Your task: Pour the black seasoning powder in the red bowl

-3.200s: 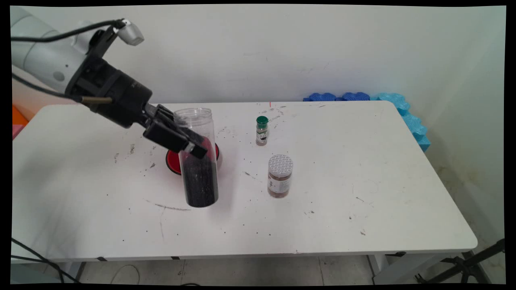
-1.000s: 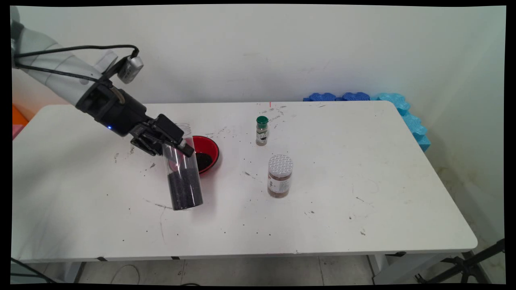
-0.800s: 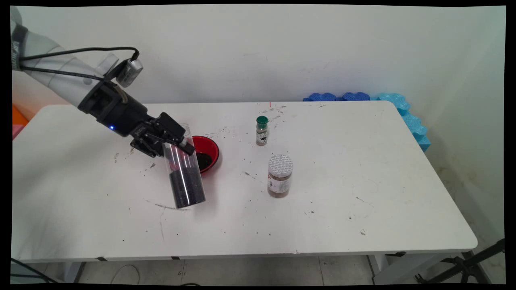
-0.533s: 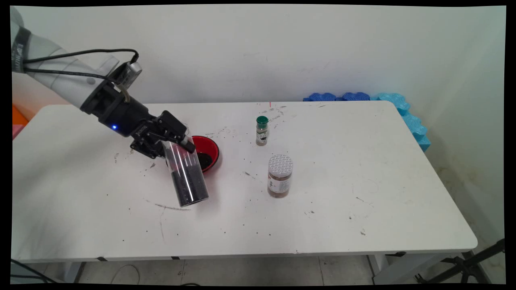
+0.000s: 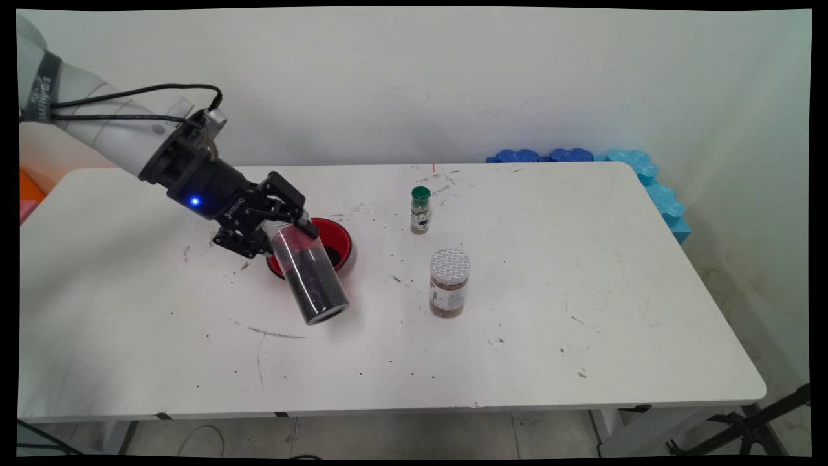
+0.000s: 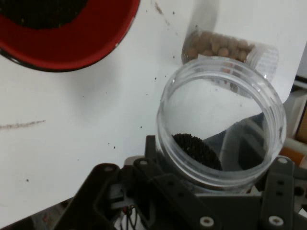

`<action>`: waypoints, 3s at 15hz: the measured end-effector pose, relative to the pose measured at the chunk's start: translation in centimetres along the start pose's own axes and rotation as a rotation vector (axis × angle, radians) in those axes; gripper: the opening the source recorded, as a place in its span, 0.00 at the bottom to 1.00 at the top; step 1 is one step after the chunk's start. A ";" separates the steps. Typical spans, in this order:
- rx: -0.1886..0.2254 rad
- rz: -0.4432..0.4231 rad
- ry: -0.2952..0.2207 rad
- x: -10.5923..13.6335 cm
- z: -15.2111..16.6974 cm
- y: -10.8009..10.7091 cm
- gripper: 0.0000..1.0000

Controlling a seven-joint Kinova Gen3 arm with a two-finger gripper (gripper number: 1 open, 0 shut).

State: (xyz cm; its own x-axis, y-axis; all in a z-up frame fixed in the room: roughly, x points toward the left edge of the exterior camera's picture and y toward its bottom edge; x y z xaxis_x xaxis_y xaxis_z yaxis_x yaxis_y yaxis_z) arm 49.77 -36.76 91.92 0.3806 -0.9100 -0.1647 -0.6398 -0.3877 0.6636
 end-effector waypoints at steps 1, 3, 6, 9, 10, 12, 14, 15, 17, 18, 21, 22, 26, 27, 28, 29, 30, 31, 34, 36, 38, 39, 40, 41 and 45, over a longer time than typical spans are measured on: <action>-0.001 -0.018 0.003 0.1 0.0 -0.1 0.00; -0.006 -0.078 0.010 0.4 0.1 -0.4 0.00; -0.021 -0.172 0.011 0.6 0.2 -0.7 0.00; -0.037 -0.249 0.007 0.7 0.4 -0.8 0.00; -0.043 -0.273 0.007 0.8 0.4 -0.8 0.00; -0.055 -0.327 0.006 0.9 0.6 -0.9 0.00; -0.068 -0.386 0.006 1.0 0.7 -0.9 0.00; -0.075 -0.412 0.005 1.1 0.7 -1.0 0.00; -0.085 -0.446 0.003 1.2 0.8 -1.0 0.00; -0.093 -0.469 0.002 1.2 0.9 -0.9 0.00; -0.115 -0.529 0.000 1.4 1.0 -0.8 0.00; -0.124 -0.550 -0.001 1.5 1.1 -0.8 0.00; -0.158 -0.617 -0.008 1.8 1.1 -0.6 0.00; -0.167 -0.634 -0.011 1.8 1.1 -0.5 0.00; -0.174 -0.648 -0.012 1.9 1.1 -0.5 0.00; -0.182 -0.664 -0.014 1.9 1.1 -0.5 0.00; -0.189 -0.679 -0.016 2.0 1.1 -0.4 0.00; -0.196 -0.693 -0.018 2.0 1.1 -0.4 0.00; -0.215 -0.734 -0.023 2.1 1.2 -0.3 0.00; -0.225 -0.758 -0.028 2.1 1.2 -0.3 0.00; -0.236 -0.783 -0.030 2.1 1.2 -0.3 0.00; -0.241 -0.793 -0.031 2.1 1.2 -0.3 0.00; -0.246 -0.803 -0.032 2.2 1.2 -0.3 0.00; -0.251 -0.813 -0.032 2.2 1.1 -0.3 0.00; -0.268 -0.848 -0.034 2.2 1.0 -0.4 0.00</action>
State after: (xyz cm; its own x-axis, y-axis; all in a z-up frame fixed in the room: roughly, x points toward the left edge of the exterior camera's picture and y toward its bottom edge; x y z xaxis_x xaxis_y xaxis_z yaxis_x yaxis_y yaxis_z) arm 50.22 -38.76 90.55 0.6326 -0.3376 -0.6970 0.0278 -0.8895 0.4561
